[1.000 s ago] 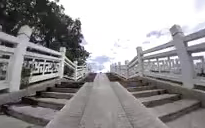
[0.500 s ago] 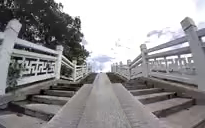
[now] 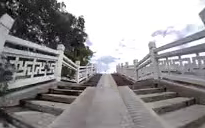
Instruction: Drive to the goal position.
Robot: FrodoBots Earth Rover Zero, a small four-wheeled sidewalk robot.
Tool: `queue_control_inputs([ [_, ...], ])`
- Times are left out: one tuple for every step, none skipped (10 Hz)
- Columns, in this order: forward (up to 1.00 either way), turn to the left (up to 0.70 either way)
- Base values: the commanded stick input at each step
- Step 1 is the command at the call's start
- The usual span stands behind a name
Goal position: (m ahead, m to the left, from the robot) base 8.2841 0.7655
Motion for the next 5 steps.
queue_control_inputs([
  [0.7,0.0],
  [0.7,0.0],
  [0.7,0.0],
  [0.7,0.0],
  [0.7,0.0],
])
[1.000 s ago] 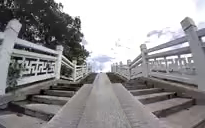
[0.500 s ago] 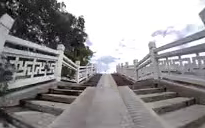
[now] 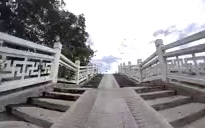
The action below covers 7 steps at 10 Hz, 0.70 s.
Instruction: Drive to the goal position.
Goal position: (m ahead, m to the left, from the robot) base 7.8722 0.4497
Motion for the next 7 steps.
queue_control_inputs([
  [0.7,0.0],
  [0.7,0.0],
  [0.7,0.0],
  [0.7,0.0],
  [0.7,0.0],
  [0.7,0.0],
  [0.7,0.0],
])
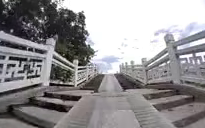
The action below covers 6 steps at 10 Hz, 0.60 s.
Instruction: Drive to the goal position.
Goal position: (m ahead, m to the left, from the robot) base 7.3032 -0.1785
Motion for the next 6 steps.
queue_control_inputs([
  [0.7,0.0],
  [0.7,0.0],
  [0.7,-0.01],
  [0.7,-0.14],
  [0.7,-0.09],
  [0.7,0.0],
])
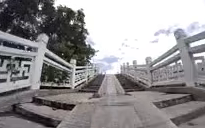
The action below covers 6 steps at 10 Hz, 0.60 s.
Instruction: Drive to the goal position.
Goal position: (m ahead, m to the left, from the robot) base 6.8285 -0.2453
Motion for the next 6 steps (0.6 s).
queue_control_inputs([
  [0.7,0.0],
  [0.7,0.0],
  [0.7,0.0],
  [0.7,0.0],
  [0.7,0.0],
  [0.7,0.0],
])
